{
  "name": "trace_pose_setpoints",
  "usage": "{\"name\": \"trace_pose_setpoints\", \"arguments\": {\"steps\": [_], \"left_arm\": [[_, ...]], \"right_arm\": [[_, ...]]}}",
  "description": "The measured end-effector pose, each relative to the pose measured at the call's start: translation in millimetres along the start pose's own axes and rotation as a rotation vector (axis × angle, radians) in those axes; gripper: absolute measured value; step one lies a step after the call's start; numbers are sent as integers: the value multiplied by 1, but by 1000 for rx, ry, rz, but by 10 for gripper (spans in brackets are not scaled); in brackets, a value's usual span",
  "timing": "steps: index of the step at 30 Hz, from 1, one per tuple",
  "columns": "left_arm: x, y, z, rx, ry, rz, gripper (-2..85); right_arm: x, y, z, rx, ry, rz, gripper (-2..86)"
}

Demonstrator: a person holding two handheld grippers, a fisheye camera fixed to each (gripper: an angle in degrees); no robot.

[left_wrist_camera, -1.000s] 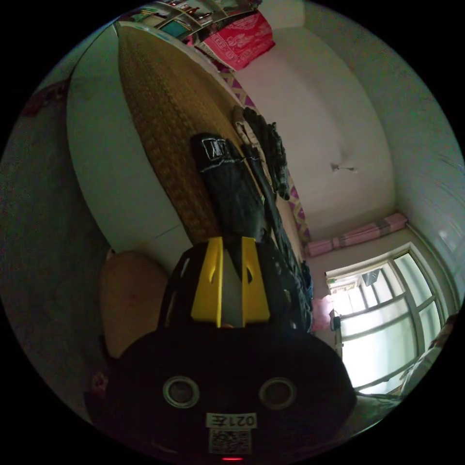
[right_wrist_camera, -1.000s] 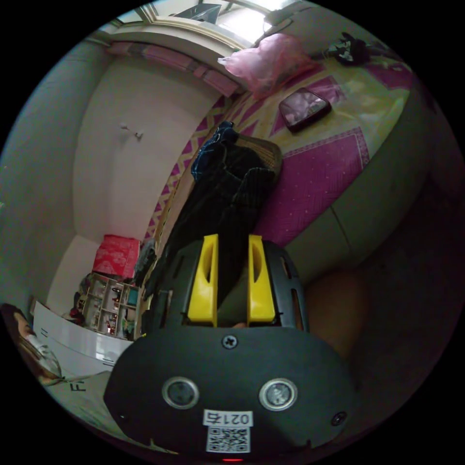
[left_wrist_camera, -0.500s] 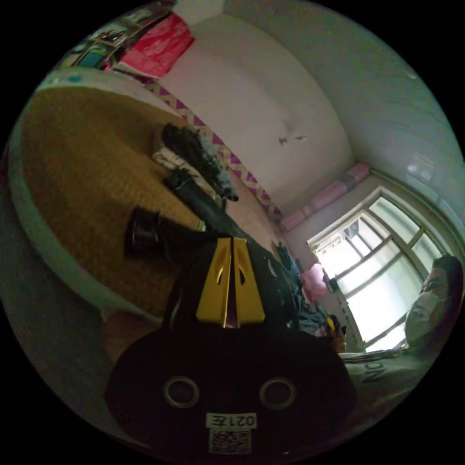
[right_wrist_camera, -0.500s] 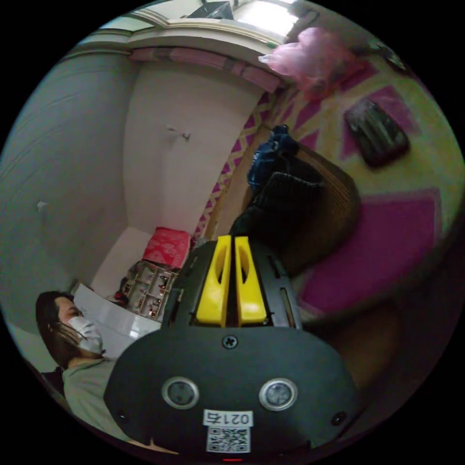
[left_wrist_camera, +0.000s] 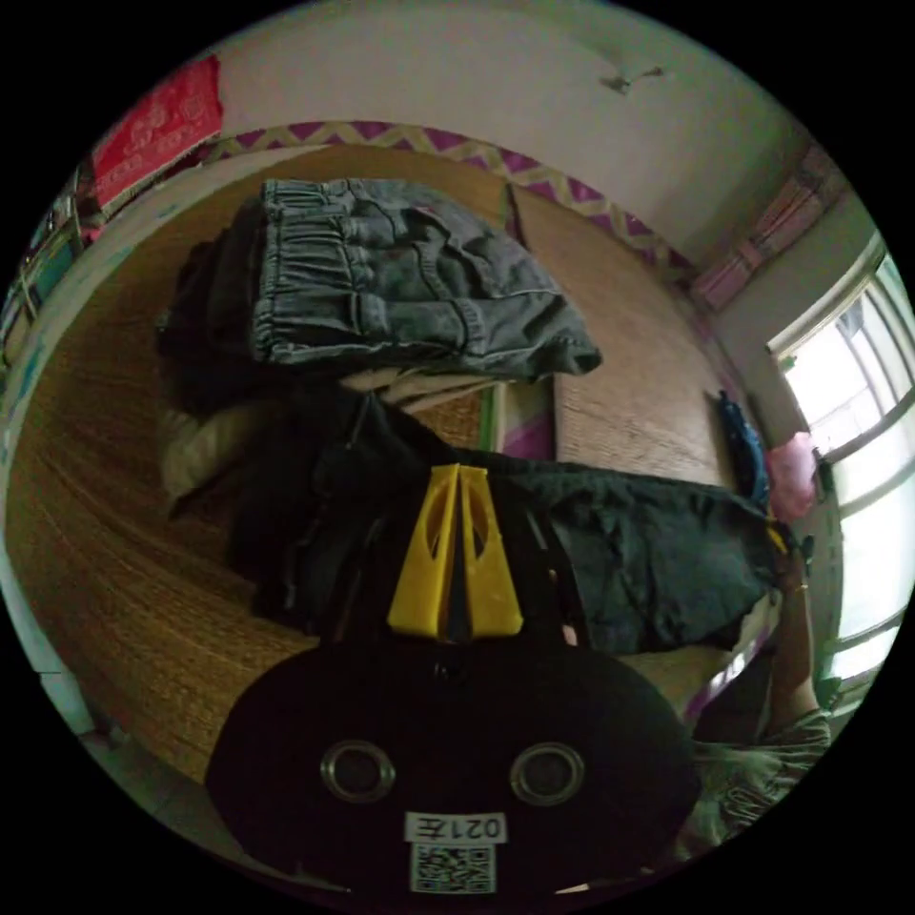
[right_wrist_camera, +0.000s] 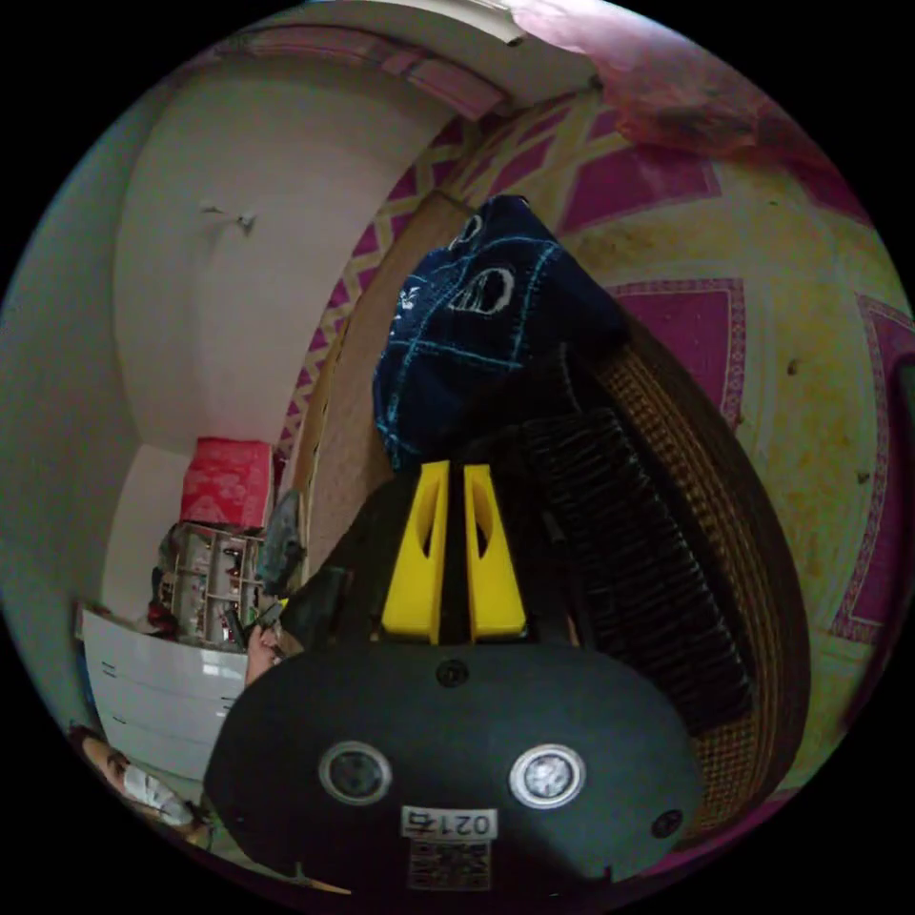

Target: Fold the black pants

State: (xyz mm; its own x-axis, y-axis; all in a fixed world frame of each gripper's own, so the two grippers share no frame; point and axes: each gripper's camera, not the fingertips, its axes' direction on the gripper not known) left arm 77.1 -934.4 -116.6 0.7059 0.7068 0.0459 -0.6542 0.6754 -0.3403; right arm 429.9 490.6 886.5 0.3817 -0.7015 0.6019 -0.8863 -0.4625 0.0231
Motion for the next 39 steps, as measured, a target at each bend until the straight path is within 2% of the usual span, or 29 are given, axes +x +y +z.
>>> {"name": "trace_pose_setpoints", "arguments": {"steps": [3,7,12,18,22,26,28,30,34,37,39], "left_arm": [[-3,5,-10,102,-116,71,-10],[-9,28,-12,129,-56,89,-10],[7,45,22,116,-33,123,-10],[23,45,65,95,-90,136,-10],[24,42,78,117,-32,129,-10],[25,39,94,119,-8,123,-10],[26,36,104,105,-21,129,-10],[25,35,105,120,-45,135,-10],[11,28,120,99,-128,107,-10],[0,16,134,48,-118,98,-10],[-3,11,140,37,-130,127,-10]], "right_arm": [[0,22,-1,12,-31,-74,56],[-27,81,-6,8,-50,-291,47],[-78,178,61,-203,-78,-623,17],[-114,313,127,-339,54,-998,32],[-116,400,152,-357,261,-1240,76],[-106,454,196,-331,403,-1315,63],[-90,479,235,-350,556,-1343,7],[-85,493,231,-286,562,-1350,-2],[-71,513,190,-115,420,-1290,-8],[-33,536,220,-181,470,-1273,-8],[-22,556,215,-82,464,-1301,-8]]}}
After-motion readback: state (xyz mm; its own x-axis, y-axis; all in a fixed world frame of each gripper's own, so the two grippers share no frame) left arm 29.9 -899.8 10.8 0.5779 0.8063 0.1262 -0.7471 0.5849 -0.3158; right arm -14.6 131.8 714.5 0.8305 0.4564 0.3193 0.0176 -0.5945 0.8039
